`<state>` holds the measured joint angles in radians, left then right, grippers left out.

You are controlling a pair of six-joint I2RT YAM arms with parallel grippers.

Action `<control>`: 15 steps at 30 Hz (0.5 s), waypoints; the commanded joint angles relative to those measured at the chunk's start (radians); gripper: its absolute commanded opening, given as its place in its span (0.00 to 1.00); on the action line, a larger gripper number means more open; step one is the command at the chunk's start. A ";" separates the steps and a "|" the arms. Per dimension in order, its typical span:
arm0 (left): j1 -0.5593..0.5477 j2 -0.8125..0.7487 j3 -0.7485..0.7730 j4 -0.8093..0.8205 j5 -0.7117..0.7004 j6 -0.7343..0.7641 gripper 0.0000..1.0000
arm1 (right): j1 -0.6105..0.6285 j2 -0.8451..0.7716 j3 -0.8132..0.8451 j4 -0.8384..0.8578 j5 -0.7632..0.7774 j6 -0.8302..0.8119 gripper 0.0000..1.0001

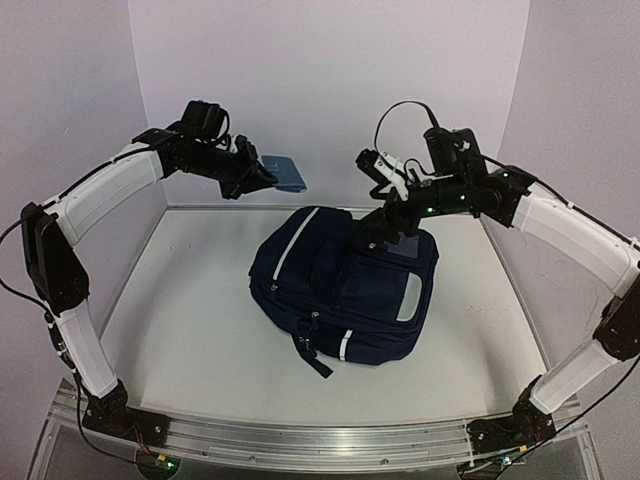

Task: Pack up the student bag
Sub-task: Pick up the personal item from the center of the board, then adjust the personal item.

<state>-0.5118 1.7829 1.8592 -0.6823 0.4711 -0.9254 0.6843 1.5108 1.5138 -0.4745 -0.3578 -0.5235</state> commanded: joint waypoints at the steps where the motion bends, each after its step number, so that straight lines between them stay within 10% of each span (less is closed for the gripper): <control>1: -0.012 0.017 0.074 -0.014 0.130 -0.057 0.00 | 0.055 -0.018 -0.027 0.184 0.162 -0.198 0.81; 15: -0.096 0.083 0.187 -0.031 0.246 -0.115 0.00 | 0.155 0.094 -0.005 0.321 0.262 -0.349 0.77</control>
<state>-0.5939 1.8566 1.9806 -0.7172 0.6657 -1.0211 0.8189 1.5743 1.4895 -0.2331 -0.1442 -0.8073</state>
